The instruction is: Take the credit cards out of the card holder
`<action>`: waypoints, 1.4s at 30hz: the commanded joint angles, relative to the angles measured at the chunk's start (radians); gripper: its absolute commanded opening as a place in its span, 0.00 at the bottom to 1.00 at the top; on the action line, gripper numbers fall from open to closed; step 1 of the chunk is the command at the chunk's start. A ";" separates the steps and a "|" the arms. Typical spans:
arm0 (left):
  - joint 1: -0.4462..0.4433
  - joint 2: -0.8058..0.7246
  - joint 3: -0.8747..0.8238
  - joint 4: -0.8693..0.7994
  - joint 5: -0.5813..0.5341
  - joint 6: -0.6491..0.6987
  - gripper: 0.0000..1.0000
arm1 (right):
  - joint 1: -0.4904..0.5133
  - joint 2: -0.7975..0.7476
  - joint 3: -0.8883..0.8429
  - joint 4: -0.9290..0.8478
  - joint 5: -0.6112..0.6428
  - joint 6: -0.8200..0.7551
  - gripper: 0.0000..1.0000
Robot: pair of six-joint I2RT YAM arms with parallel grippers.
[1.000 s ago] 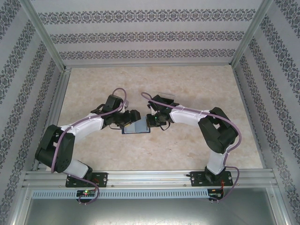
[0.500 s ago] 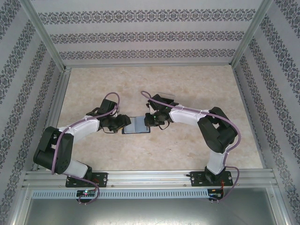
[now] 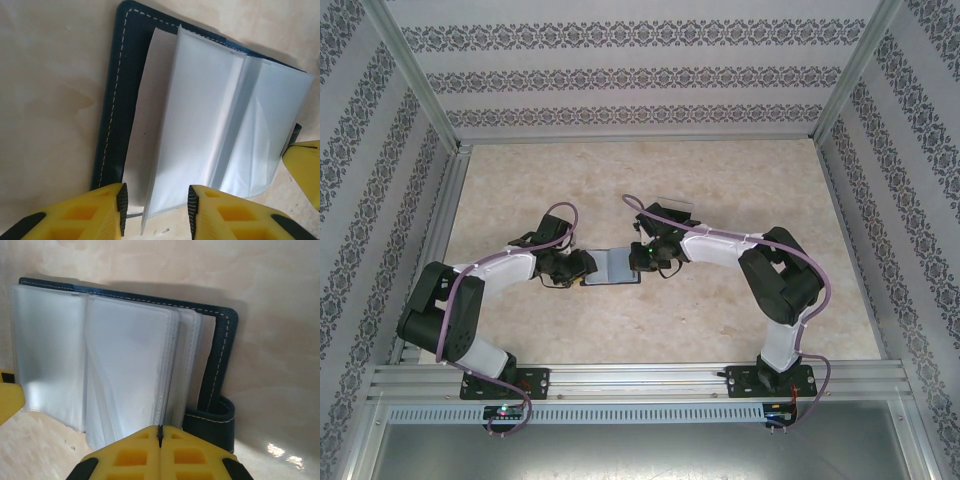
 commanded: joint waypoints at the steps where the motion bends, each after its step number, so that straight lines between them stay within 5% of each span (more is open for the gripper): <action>1: 0.012 0.016 -0.011 -0.029 -0.010 0.010 0.38 | -0.010 0.016 -0.020 -0.003 0.011 0.020 0.04; 42: 0.012 0.044 -0.003 -0.028 0.007 0.013 0.34 | -0.028 -0.043 -0.049 0.035 -0.002 0.020 0.12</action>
